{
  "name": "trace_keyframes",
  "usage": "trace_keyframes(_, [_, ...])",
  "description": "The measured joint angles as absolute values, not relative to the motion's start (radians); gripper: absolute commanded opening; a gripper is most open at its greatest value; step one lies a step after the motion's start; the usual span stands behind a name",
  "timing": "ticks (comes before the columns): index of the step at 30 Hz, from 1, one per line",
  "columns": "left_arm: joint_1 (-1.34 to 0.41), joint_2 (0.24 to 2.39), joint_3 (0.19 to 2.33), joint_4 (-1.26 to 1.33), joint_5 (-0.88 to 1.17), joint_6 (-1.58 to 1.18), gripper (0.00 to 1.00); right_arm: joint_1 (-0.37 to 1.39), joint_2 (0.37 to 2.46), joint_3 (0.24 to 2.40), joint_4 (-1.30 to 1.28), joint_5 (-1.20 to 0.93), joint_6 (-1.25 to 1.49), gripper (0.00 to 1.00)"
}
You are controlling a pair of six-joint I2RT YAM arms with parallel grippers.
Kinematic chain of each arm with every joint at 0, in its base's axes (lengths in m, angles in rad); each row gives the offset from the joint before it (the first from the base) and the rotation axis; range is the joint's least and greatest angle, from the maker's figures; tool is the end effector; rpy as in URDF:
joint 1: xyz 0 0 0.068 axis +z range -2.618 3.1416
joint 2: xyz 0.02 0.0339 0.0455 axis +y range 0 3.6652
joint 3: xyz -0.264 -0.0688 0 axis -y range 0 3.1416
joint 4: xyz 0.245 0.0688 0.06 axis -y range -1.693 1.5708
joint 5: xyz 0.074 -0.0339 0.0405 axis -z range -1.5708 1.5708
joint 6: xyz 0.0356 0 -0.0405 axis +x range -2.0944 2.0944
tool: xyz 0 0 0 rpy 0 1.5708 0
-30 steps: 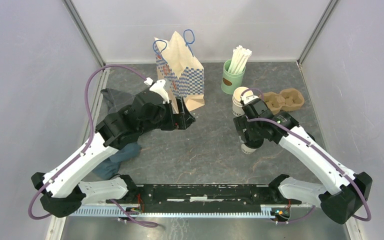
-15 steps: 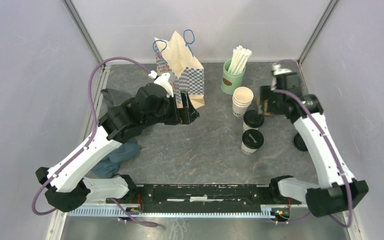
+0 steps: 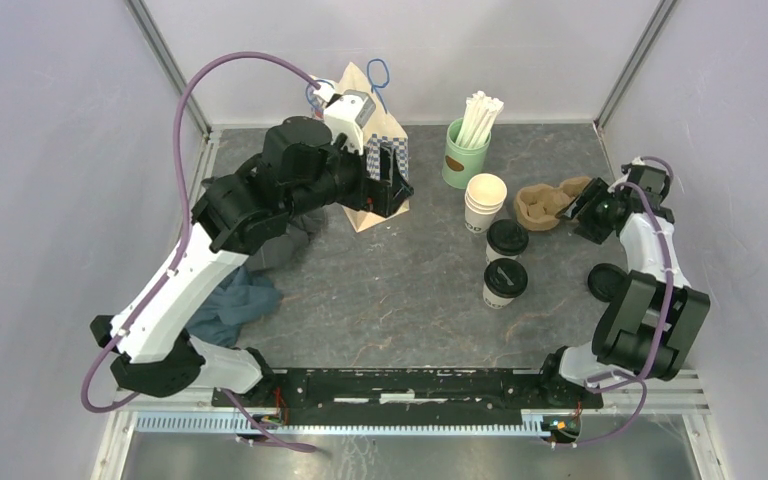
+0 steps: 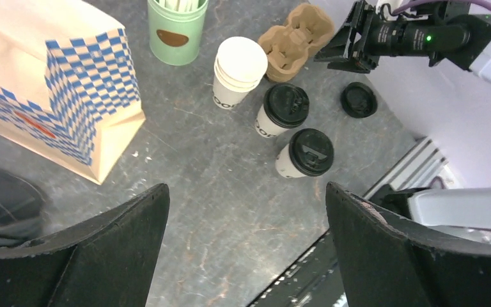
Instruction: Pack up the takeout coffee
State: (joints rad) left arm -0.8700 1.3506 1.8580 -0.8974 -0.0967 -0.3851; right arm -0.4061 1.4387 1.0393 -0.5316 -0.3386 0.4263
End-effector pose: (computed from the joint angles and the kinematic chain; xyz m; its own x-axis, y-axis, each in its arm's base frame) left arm 0.1629 -0.1877 0.5010 -0.4914 0.0026 -0.8710 0.5596 0.7672 -0.3134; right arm 0.2789 -0.1071 0.2489 -0.5923 0.6792 -0.4334 0.4781 0.7292 0.4895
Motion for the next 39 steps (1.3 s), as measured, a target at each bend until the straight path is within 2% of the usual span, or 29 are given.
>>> trace_keyframes(3, [-0.87, 1.362, 1.875, -0.9, -0.094, -0.31, 0.98, -0.405, 1.465, 1.016, -0.461, -0.385, 0.431, 0.51])
trace_keyframes(8, [-0.87, 1.391, 1.875, -0.92, -0.085, -0.234, 0.98, -0.404, 1.481, 0.941, -0.352, -0.445, 0.463, 0.44])
trace_keyframes(12, [-0.87, 1.41, 1.863, -0.923, -0.059, -0.208, 0.98, -0.403, 1.516, 0.932, -0.297, -0.466, 0.487, 0.34])
trace_keyframes(23, [-0.87, 1.411, 1.846, -0.923, -0.042, -0.188, 0.98, -0.403, 1.562, 0.932, -0.232, -0.471, 0.524, 0.34])
trace_keyframes(27, [-0.87, 1.411, 1.846, -0.923, -0.042, -0.188, 0.98, -0.403, 1.58, 0.934, -0.226, -0.471, 0.537, 0.28])
trace_keyframes(33, [-0.87, 1.414, 1.846, -0.923, -0.043, -0.187, 0.98, -0.402, 1.599, 0.97, -0.236, -0.465, 0.546, 0.28])
trace_keyframes(39, [-0.87, 1.415, 1.846, -0.923, -0.042, -0.187, 0.98, -0.402, 1.607, 1.003, -0.277, -0.458, 0.564, 0.41])
